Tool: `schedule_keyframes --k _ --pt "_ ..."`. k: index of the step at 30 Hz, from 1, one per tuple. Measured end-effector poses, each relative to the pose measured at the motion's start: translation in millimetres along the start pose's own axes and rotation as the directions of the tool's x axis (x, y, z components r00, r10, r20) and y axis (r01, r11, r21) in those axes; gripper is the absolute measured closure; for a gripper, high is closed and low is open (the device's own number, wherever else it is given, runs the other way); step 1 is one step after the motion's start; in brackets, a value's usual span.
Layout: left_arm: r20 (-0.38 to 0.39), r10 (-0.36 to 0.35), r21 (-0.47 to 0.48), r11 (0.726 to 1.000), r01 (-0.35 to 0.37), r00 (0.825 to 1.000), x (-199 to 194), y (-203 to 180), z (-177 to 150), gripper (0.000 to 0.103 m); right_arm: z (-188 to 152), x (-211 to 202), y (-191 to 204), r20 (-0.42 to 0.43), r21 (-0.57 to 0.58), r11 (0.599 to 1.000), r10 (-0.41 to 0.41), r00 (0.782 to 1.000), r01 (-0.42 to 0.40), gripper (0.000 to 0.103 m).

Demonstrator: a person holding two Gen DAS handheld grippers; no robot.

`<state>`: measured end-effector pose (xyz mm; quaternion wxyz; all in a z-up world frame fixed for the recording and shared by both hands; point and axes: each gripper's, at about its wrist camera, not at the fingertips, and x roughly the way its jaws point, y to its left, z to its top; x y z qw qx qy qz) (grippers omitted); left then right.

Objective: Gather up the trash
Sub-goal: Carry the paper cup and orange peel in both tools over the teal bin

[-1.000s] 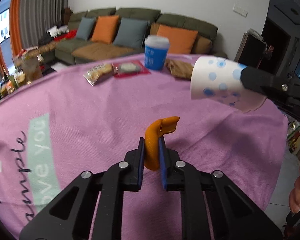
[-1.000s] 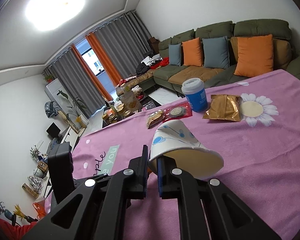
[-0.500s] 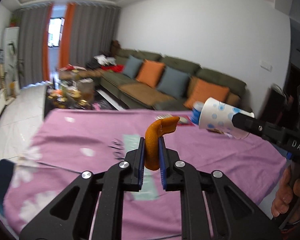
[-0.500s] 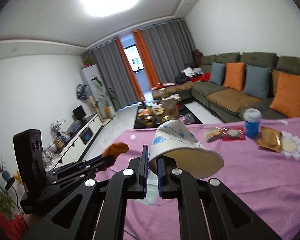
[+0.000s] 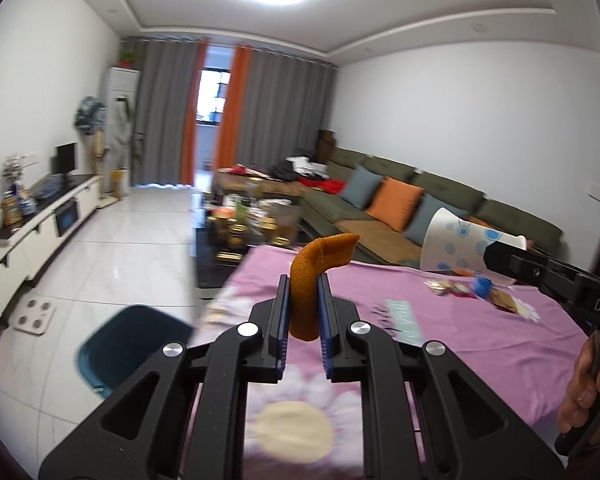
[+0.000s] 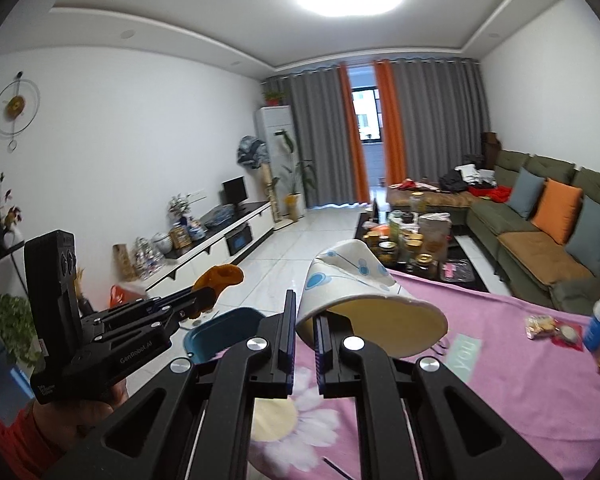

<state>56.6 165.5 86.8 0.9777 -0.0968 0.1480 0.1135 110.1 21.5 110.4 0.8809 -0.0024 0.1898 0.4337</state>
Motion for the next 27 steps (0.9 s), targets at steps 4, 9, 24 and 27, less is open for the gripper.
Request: schedule_keyframes --k 4,9,24,27 --pt "0.023 0.075 -0.034 0.997 -0.074 0.997 -24 35 -1 0.090 10 21 32 -0.021 -0.068 0.996 0.048 0.999 -0.049 0.096" --pt "0.021 0.171 -0.076 0.983 -0.169 0.985 -48 83 -4 0.089 19 57 64 -0.073 -0.136 0.985 0.098 0.992 -0.108 0.096" --pt "-0.181 0.305 -0.133 0.934 -0.331 0.935 4 177 -44 0.089 3 216 128 -0.347 -0.303 0.927 0.107 0.932 -0.220 0.096" --pt "-0.223 0.309 -0.137 0.929 -0.344 0.925 33 183 -53 0.089 -5 244 131 -0.398 -0.305 0.923 0.100 0.912 -0.235 0.096"
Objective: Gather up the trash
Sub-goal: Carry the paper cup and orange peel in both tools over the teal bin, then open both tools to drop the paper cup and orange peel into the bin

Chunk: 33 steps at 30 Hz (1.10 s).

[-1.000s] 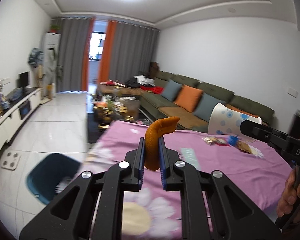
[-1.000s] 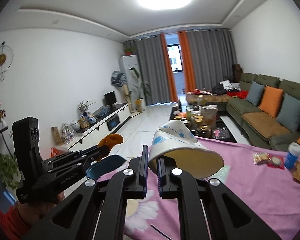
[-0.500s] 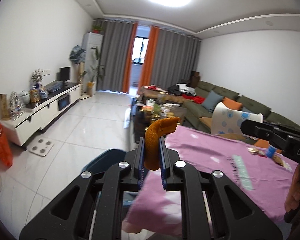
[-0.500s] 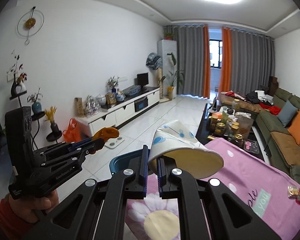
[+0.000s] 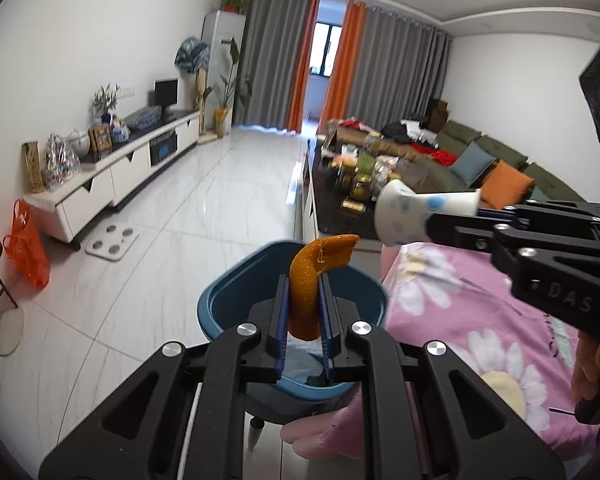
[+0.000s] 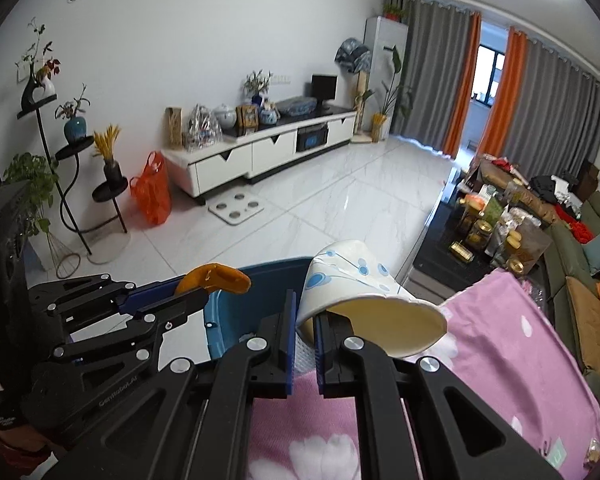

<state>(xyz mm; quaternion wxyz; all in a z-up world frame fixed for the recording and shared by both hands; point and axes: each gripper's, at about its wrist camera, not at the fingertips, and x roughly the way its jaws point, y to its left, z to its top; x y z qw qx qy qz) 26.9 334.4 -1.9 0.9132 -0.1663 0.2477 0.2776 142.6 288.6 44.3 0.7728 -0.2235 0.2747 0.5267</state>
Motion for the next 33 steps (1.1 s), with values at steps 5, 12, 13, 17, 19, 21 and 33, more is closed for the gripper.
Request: schedule_keyframes --k 5,12,13,17,19,21,33 --pt "-0.050 0.026 -0.002 1.000 -0.027 0.998 48 -5 -3 0.089 2 40 -4 -0.068 0.001 1.000 0.030 0.997 -0.030 0.096" --pt "-0.126 0.051 -0.001 0.999 -0.051 0.991 109 -8 -11 0.089 2 85 -12 -0.136 0.023 0.998 0.064 0.989 -0.062 0.096" --pt "-0.135 0.054 0.002 0.999 -0.054 0.989 122 -7 -12 0.089 1 91 -14 -0.149 0.031 0.997 0.077 0.986 -0.073 0.096" --pt "-0.163 0.066 0.006 0.998 -0.066 0.984 148 -10 -11 0.089 -2 110 -22 -0.183 0.060 0.994 0.103 0.978 -0.094 0.096" --pt "-0.179 0.075 0.009 0.997 -0.075 0.981 162 -12 -12 0.089 -3 117 -24 -0.195 0.067 0.993 0.111 0.975 -0.100 0.096" --pt "-0.189 0.080 0.011 0.997 -0.079 0.979 173 -10 -12 0.089 -3 125 -26 -0.215 0.082 0.990 0.132 0.968 -0.116 0.096" --pt "-0.269 0.104 0.002 0.994 -0.108 0.958 241 -12 -20 0.088 -1 158 -29 -0.289 0.157 0.963 0.257 0.922 -0.219 0.096"
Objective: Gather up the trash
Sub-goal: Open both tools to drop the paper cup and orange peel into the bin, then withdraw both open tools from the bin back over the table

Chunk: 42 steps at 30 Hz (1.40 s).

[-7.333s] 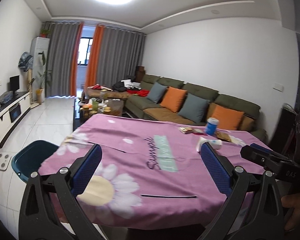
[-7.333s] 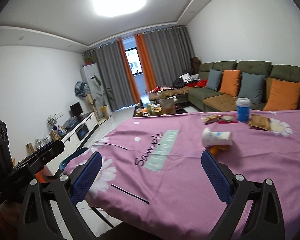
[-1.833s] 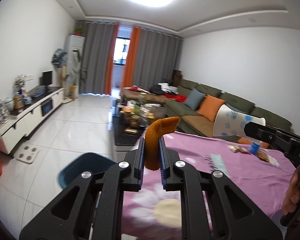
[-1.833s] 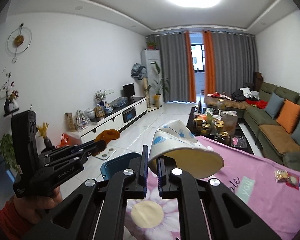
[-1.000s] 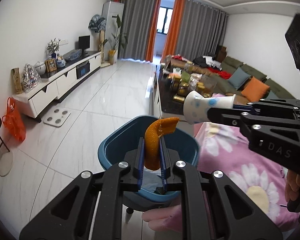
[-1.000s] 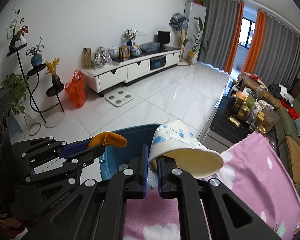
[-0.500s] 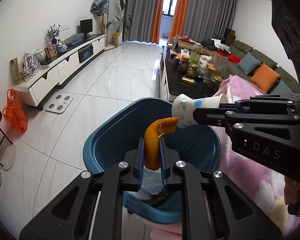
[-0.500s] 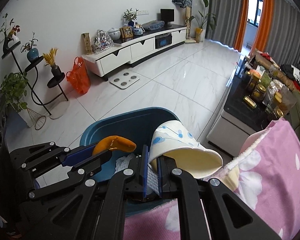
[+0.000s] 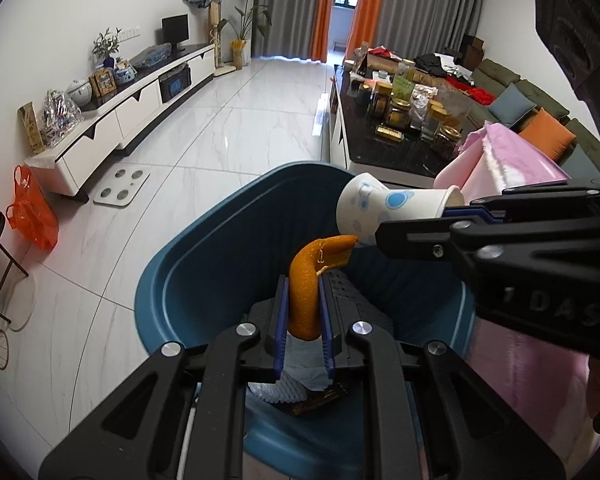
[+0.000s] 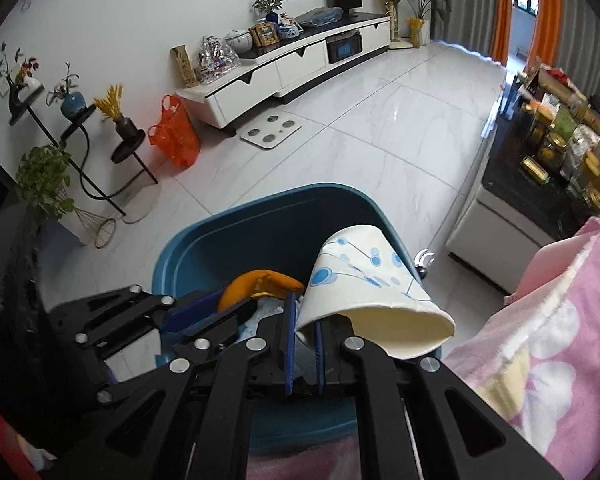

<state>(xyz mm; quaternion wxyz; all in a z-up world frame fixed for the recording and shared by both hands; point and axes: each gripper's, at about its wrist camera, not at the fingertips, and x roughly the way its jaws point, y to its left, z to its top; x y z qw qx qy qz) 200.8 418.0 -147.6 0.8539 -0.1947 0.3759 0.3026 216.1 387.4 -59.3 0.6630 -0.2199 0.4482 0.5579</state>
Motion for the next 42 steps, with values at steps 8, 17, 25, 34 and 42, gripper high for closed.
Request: schedule_keyframes --k 8,17,25,34,42 --pt "-0.019 0.020 -0.015 1.000 -0.020 1.000 7 7 -5 0.088 1 2 -3 -0.021 0.030 0.998 0.064 0.998 -0.064 0.096" --pt "-0.019 0.020 0.009 1.000 -0.020 1.000 10 -2 -3 0.053 0 12 -9 -0.053 0.078 0.995 0.062 0.997 -0.058 0.084" --pt "0.005 0.014 -0.021 1.000 -0.013 1.000 2 3 -5 0.033 -5 -2 -8 -0.022 0.072 0.996 0.060 0.998 -0.058 0.080" --pt "0.081 0.040 -0.041 0.999 -0.037 0.996 -42 24 -13 0.012 -14 -32 -8 0.056 0.037 0.999 -0.014 0.998 0.012 0.055" --pt "0.169 0.047 -0.045 0.998 -0.040 0.984 -92 17 -10 0.006 -32 -89 -10 0.224 0.028 0.989 -0.149 0.963 0.146 0.023"
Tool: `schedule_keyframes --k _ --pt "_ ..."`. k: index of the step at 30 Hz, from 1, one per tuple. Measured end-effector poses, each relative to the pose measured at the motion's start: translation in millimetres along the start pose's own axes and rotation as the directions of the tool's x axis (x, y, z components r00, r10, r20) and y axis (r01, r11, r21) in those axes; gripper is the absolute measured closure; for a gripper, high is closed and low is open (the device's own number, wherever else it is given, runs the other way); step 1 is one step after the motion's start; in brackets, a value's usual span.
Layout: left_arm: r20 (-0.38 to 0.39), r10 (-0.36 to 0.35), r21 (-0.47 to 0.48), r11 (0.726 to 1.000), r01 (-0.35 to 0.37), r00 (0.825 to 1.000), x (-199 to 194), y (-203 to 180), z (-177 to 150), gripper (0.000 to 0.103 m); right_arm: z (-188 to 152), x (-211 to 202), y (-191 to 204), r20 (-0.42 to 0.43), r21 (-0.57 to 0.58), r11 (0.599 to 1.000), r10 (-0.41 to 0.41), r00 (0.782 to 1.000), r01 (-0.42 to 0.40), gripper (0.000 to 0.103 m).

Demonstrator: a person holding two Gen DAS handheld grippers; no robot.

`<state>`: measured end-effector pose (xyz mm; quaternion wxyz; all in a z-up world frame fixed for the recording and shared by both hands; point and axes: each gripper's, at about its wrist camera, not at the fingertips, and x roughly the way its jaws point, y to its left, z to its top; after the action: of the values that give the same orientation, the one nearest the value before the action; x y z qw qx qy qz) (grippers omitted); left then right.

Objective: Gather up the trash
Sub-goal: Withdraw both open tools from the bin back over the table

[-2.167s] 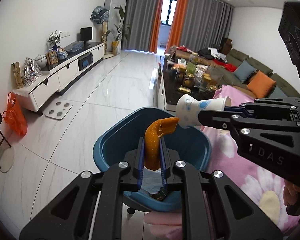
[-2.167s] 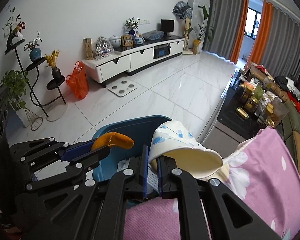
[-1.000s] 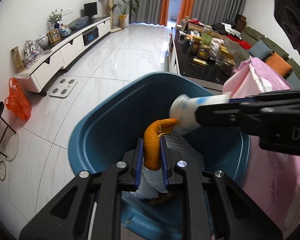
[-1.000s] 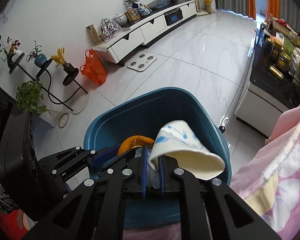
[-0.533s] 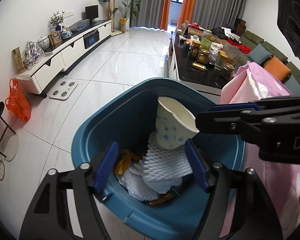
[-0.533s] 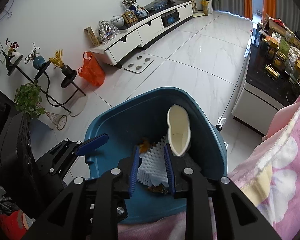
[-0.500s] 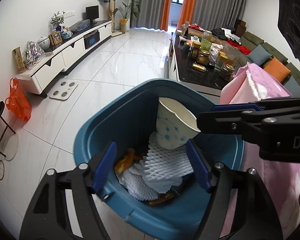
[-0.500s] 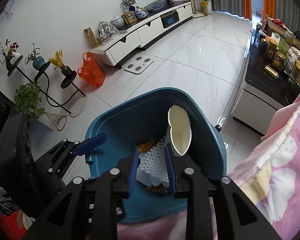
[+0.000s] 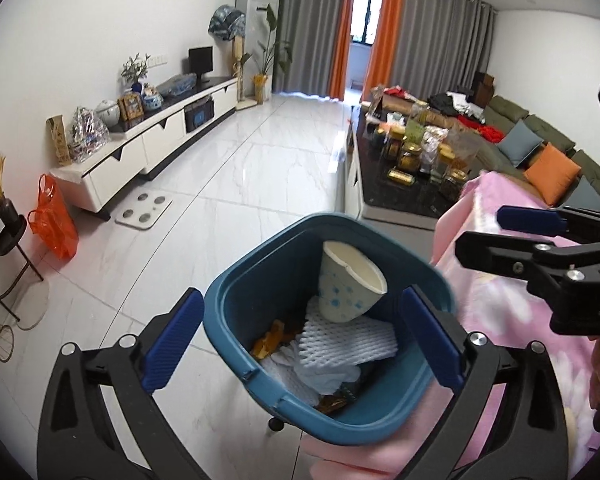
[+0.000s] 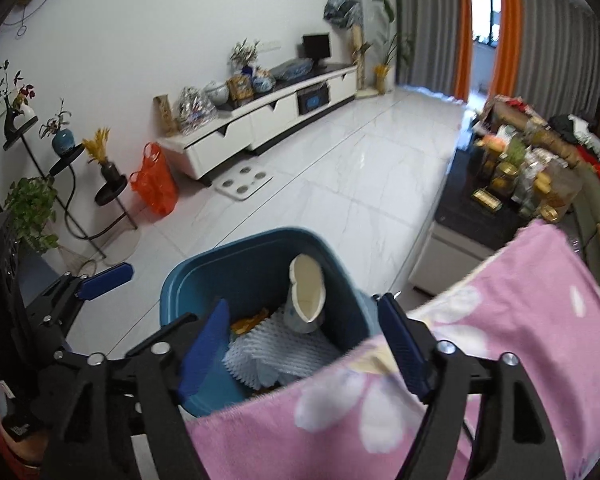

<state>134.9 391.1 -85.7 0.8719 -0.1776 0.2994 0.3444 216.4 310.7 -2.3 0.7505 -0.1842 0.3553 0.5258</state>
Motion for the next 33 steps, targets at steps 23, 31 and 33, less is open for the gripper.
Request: schedule_keyframes --k 23,31,33 --pt "0.132 -0.292 0.208 0.942 0.262 0.947 -153 -147 -16 0.006 -110 -165 -83 0.165 0.234 0.917 -0.366 0.916 0.324 0.007" --pt "0.108 -0.404 0.299 0.885 0.357 0.909 -185 -196 -37 0.006 -169 -217 -102 0.179 0.362 0.840 -0.489 0.854 0.405 0.007" --pt "0.101 -0.424 0.320 0.870 0.375 0.900 -189 -206 -41 0.006 -182 -229 -104 0.180 0.392 0.817 -0.518 0.836 0.423 0.007"
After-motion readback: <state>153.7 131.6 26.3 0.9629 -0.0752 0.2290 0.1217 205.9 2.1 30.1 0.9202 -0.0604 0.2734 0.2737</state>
